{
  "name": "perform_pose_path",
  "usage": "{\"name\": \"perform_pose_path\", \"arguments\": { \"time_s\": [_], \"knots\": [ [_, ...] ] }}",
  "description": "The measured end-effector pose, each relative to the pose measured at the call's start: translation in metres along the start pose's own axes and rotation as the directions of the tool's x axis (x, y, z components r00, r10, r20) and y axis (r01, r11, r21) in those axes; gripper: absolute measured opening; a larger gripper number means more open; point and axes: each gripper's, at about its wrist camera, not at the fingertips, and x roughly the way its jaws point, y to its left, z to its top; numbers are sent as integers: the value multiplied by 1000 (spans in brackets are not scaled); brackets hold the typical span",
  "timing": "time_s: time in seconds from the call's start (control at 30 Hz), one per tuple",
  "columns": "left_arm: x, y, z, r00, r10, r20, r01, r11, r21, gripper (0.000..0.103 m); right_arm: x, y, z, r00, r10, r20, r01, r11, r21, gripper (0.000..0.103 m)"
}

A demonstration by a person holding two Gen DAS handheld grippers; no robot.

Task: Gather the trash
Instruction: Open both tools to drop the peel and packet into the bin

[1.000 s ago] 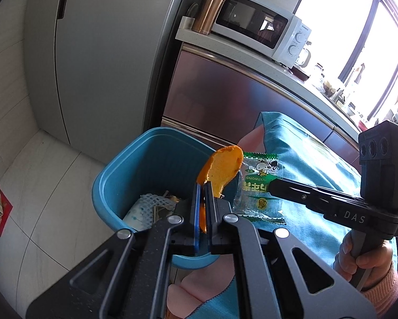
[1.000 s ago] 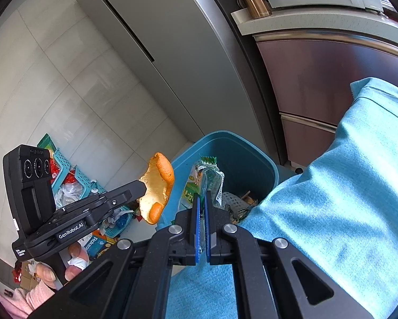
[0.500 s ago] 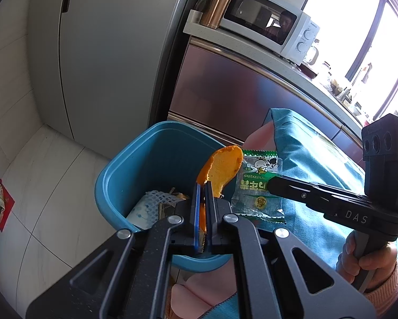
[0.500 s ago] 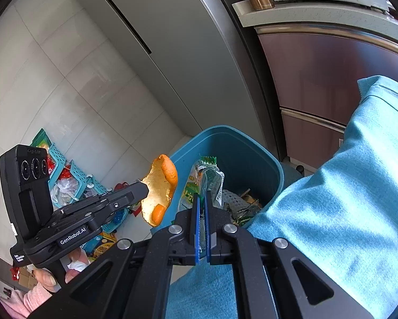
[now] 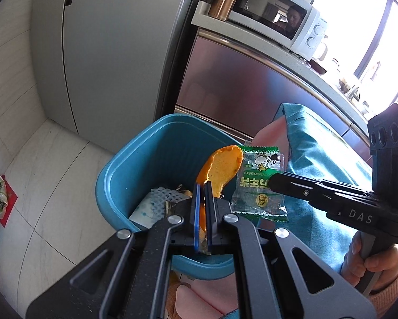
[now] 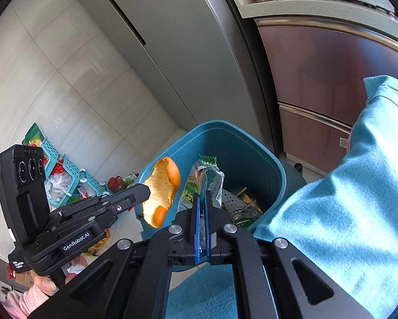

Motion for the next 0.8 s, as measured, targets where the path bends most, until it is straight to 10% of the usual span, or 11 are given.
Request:
{"name": "perform_pose_path", "arguments": {
  "time_s": [0.8],
  "knots": [
    [39,5,1,997,51,-62,-51,999,-10,4,39,12,15,990,-99,-99,95,994,-46,5]
  ]
}}
